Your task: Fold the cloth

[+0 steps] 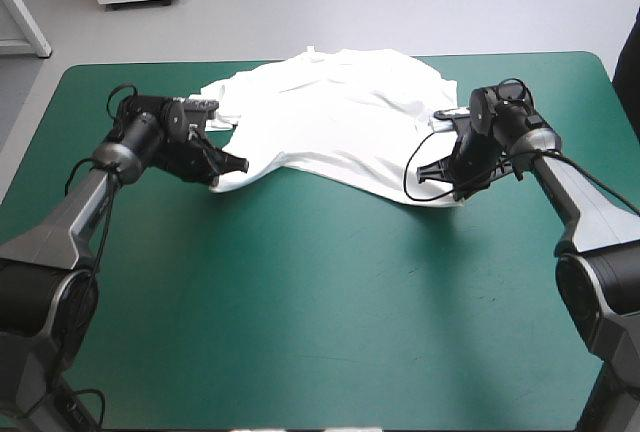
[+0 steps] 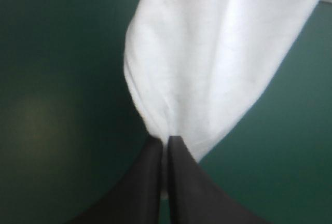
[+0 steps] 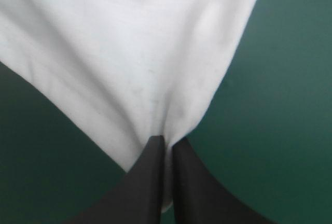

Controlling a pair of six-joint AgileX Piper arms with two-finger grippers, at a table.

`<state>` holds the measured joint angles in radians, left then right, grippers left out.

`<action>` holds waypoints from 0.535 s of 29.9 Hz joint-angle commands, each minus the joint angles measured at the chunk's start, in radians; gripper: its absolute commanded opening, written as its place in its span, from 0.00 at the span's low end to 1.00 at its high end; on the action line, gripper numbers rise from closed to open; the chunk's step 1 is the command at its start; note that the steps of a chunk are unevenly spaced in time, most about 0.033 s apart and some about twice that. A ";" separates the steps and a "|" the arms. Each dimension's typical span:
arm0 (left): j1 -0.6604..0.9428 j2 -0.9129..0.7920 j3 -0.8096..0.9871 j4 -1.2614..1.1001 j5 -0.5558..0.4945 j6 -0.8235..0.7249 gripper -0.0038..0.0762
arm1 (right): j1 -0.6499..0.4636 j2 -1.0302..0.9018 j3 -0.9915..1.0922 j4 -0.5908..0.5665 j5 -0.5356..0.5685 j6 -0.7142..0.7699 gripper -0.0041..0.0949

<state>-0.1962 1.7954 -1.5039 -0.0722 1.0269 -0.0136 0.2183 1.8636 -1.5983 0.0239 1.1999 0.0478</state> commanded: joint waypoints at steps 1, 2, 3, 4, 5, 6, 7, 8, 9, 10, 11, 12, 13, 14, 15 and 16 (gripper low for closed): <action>-0.003 -0.158 0.205 -0.039 -0.090 -0.007 0.02 | 0.000 -0.131 0.110 0.010 -0.039 -0.004 0.04; -0.003 -0.189 0.265 -0.044 -0.104 -0.007 0.02 | 0.000 -0.160 0.160 0.010 -0.050 -0.004 0.04; -0.003 -0.222 0.311 -0.046 -0.114 -0.007 0.02 | 0.000 -0.190 0.212 0.010 -0.055 -0.004 0.04; -0.003 -0.255 0.364 -0.046 -0.121 -0.005 0.02 | 0.000 -0.221 0.263 0.010 -0.063 -0.004 0.04; -0.003 -0.289 0.412 -0.044 -0.124 -0.005 0.02 | 0.000 -0.253 0.313 0.010 -0.065 -0.004 0.04; -0.003 -0.317 0.448 -0.042 -0.124 -0.003 0.02 | 0.000 -0.278 0.352 0.010 -0.067 -0.004 0.04; -0.003 -0.351 0.491 -0.042 -0.121 -0.003 0.02 | 0.000 -0.316 0.406 0.016 -0.067 -0.007 0.04; -0.003 -0.388 0.530 -0.042 -0.114 -0.003 0.02 | 0.000 -0.340 0.439 0.025 -0.065 -0.012 0.04; -0.003 -0.416 0.561 -0.042 -0.107 -0.003 0.02 | 0.000 -0.364 0.470 0.036 -0.058 -0.021 0.04; -0.003 -0.453 0.596 -0.042 -0.095 -0.003 0.02 | 0.000 -0.397 0.511 0.049 -0.047 -0.038 0.04; -0.003 -0.491 0.630 -0.042 -0.082 -0.003 0.02 | 0.000 -0.418 0.534 0.060 -0.034 -0.038 0.04; -0.003 -0.528 0.660 -0.044 -0.068 -0.003 0.02 | 0.000 -0.443 0.561 0.070 -0.022 -0.040 0.04; -0.003 -0.566 0.690 -0.049 -0.052 -0.003 0.02 | 0.000 -0.465 0.583 0.079 -0.002 -0.040 0.04; -0.003 -0.604 0.717 -0.051 -0.032 -0.003 0.02 | 0.000 -0.486 0.602 0.083 0.014 -0.048 0.04; -0.003 -0.641 0.741 -0.061 -0.010 -0.003 0.02 | 0.000 -0.505 0.617 0.087 0.038 -0.048 0.04; -0.003 -0.669 0.759 -0.069 0.013 -0.003 0.02 | 0.000 -0.523 0.632 0.087 0.055 -0.048 0.04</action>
<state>-0.1962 1.2339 -0.7774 -0.1061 0.9895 -0.0136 0.2183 1.4162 -0.9799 0.0973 1.1889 0.0168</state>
